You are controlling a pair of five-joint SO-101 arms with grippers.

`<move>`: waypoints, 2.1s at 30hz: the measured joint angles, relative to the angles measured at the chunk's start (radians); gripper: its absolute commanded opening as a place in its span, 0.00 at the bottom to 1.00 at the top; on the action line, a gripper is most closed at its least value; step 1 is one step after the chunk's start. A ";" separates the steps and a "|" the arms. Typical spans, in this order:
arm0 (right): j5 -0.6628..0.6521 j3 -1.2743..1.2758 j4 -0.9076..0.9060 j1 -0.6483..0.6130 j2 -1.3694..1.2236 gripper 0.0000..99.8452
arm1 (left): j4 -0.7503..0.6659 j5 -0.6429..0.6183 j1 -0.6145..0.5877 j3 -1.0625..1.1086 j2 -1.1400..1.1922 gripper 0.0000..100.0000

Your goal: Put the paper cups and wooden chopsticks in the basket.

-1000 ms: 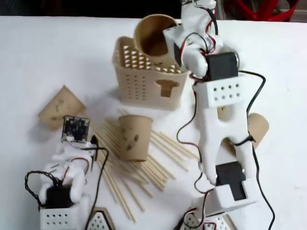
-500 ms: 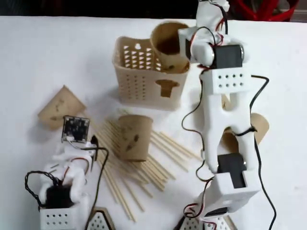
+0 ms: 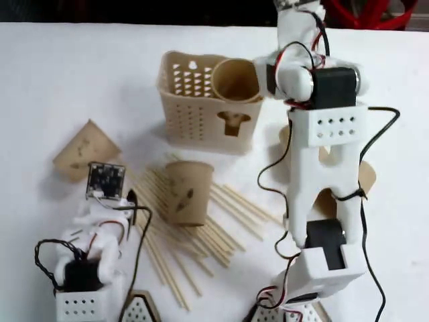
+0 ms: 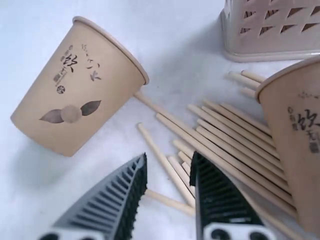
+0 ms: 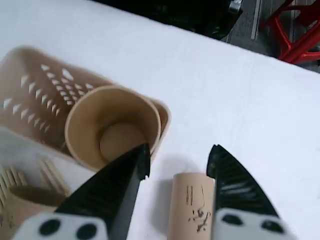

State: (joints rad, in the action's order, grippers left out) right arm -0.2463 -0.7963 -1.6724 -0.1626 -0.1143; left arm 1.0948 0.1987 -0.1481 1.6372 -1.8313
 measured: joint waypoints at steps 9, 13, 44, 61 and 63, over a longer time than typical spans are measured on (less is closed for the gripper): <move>-0.233 0.209 -0.037 0.118 0.103 0.19 | 0.000 0.000 0.000 0.000 0.000 0.16; -0.336 0.384 -0.037 0.137 0.226 0.19 | 0.000 0.000 0.000 0.000 0.000 0.16; -1.045 1.422 0.364 0.465 0.499 0.29 | 0.000 0.000 0.000 0.000 0.000 0.16; -1.049 1.554 0.798 0.611 0.534 0.02 | 0.000 0.000 0.000 0.000 0.000 0.16; -1.049 1.544 0.809 0.631 0.528 0.02 | 0.000 0.000 0.000 0.000 0.000 0.16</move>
State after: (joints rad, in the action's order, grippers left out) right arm -1.2958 0.7472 -0.8638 0.4680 0.4135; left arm 1.0948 0.1987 -0.1481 1.6372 -1.8313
